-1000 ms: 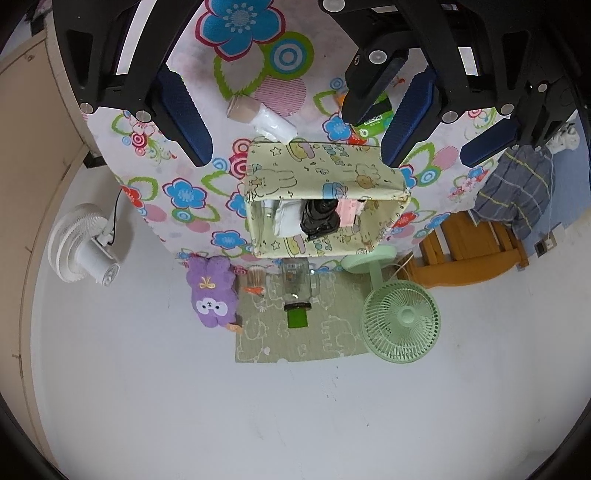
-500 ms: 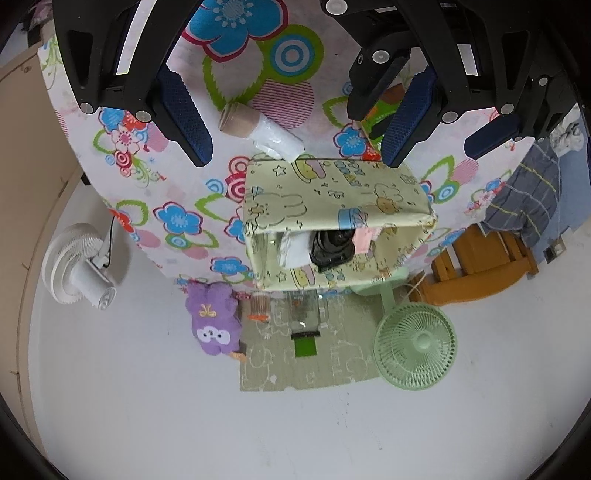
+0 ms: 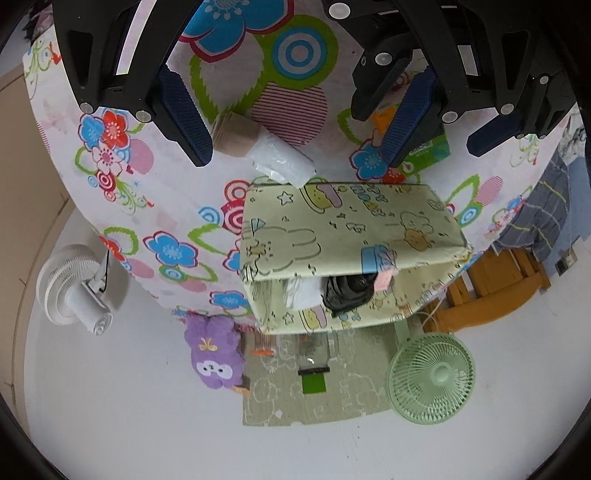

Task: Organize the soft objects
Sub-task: 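Move the left tool to the green box while the right tool approaches the white roll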

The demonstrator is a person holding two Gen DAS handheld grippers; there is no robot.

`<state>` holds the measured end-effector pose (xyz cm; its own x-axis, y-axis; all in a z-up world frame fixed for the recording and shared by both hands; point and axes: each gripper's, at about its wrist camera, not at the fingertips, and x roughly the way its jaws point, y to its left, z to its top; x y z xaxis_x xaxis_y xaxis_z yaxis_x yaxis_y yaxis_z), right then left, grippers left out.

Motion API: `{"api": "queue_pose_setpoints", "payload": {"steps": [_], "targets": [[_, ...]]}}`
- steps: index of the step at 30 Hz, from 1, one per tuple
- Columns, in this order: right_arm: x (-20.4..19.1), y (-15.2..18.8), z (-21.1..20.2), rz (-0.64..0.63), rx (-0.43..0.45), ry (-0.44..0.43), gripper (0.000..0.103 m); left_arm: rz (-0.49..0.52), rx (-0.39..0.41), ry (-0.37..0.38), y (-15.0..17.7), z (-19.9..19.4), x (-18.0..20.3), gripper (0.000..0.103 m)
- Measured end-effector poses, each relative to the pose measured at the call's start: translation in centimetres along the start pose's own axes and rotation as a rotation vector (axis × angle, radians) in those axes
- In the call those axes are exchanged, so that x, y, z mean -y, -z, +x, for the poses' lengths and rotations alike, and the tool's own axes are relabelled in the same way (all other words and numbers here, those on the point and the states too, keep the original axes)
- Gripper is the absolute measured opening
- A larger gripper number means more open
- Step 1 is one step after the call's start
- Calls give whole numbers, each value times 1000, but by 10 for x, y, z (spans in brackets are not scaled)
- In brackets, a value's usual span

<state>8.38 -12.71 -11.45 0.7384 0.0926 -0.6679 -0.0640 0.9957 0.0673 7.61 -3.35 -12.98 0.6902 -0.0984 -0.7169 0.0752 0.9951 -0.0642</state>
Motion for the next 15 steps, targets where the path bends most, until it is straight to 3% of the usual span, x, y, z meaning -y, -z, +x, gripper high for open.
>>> {"api": "queue_pose_setpoints", "payload": {"steps": [15], "targets": [[5, 2, 29, 12, -62, 9, 94, -11, -56, -6, -2, 26, -1, 100]]}}
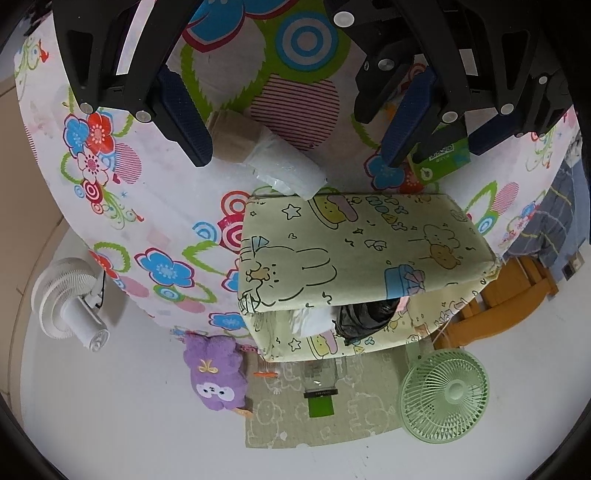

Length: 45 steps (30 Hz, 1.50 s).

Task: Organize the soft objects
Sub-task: 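Move the left tool to the green box while the right tool approaches the white roll, then grasp the green box with the left tool while the right tool grasps the white roll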

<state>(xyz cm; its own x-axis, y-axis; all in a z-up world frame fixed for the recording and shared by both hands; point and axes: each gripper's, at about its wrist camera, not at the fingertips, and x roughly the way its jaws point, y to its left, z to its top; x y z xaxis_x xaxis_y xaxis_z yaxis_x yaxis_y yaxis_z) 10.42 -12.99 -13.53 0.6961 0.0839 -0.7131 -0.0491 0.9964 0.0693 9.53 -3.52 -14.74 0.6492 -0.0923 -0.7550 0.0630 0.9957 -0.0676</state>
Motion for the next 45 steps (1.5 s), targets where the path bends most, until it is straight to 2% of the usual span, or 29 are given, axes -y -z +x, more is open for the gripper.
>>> {"api": "queue_pose_setpoints", "payload": {"steps": [8, 14, 15, 19, 31, 40, 45], "targets": [[5, -1, 8, 9, -15, 11, 94, 10, -3, -3, -2, 7, 3, 91], [8, -2, 12, 5, -21, 16, 95, 18, -15, 1, -3, 11, 5, 74], [8, -2, 12, 4, -21, 17, 95, 20, -19, 4, -4, 12, 5, 68], [9, -2, 14, 3, -24, 19, 95, 32, -16, -6, -5, 12, 6, 53], [21, -5, 21, 36, -35, 29, 95, 81, -20, 19, -10, 14, 19, 52], [31, -7, 32, 59, -73, 17, 94, 102, -28, 11, -13, 20, 27, 52], [29, -7, 35, 55, -81, -2, 89, 102, -30, 11, -14, 20, 28, 52]]}}
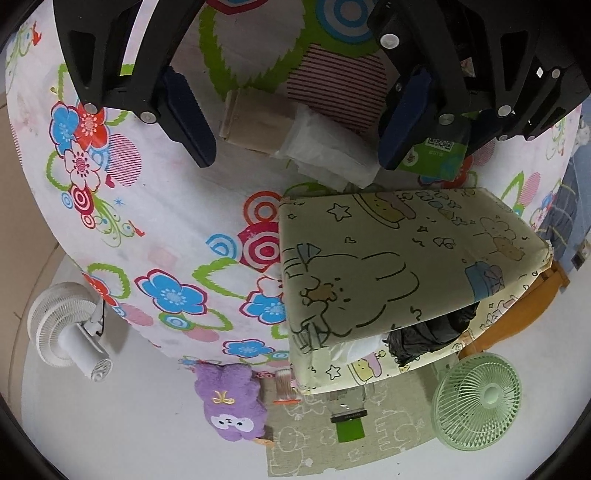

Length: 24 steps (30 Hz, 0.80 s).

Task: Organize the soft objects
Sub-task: 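Grasp the green box with the left tool while the right tool grasps the white roll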

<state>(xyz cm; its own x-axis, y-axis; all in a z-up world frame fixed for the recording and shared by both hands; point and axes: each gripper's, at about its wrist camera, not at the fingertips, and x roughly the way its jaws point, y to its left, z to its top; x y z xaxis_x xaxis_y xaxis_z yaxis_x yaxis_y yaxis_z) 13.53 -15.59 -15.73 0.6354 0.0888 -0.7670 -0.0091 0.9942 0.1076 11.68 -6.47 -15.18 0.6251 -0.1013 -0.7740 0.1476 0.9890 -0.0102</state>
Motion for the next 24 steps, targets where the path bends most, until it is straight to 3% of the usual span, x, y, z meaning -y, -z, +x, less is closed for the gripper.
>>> {"api": "queue_pose_setpoints", "payload": {"steps": [6, 13, 24], "targets": [[-2, 1, 2, 10, -30, -47, 81, 11, -6, -5, 4, -4, -1, 52], [-12, 6, -2, -22, -42, -24, 57, 3, -12, -9, 11, -9, -5, 52], [-20, 15, -8, -30, -59, -48, 30, -20, -12, -11, 20, -17, -13, 52]]}}
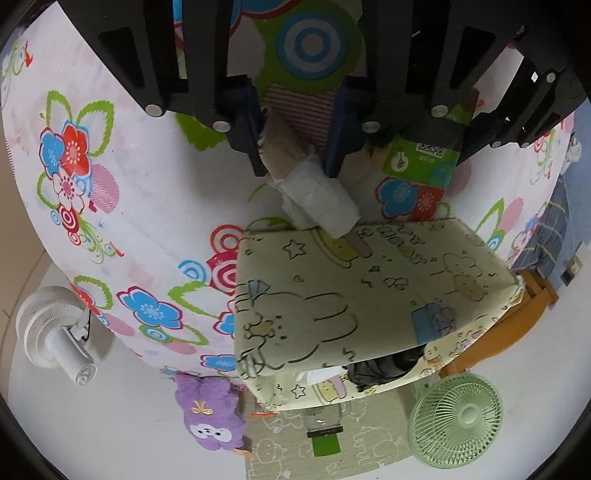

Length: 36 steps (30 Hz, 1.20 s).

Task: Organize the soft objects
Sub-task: 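Grasp the green box with the left tool while the right tool grasps the white roll, then lift both held items and carry them over the fabric box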

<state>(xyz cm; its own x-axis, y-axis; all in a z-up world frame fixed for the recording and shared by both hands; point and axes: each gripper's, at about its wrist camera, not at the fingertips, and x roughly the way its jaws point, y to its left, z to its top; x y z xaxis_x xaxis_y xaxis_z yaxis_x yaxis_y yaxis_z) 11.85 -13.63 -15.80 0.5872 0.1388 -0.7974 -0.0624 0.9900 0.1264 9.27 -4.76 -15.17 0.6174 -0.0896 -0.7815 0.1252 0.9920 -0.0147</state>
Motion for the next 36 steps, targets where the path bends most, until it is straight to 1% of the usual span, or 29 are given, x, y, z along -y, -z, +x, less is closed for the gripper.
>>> {"api": "queue_pose_setpoints", "payload": {"steps": [7, 12, 21, 36], "targets": [[-12, 7, -7, -19, -1, -19, 24, -27, 6, -23, 8, -6, -10, 52], [-22, 11, -16, -50, 18, -16, 23, -49, 13, -50, 12, -10, -19, 52], [-28, 16, -29, -56, 37, -1, 22, -61, 35, -47, 16, -21, -18, 52], [-28, 15, -73, -25, 128, -1, 22, -54, 121, -45, 7, -61, -12, 51]]}}
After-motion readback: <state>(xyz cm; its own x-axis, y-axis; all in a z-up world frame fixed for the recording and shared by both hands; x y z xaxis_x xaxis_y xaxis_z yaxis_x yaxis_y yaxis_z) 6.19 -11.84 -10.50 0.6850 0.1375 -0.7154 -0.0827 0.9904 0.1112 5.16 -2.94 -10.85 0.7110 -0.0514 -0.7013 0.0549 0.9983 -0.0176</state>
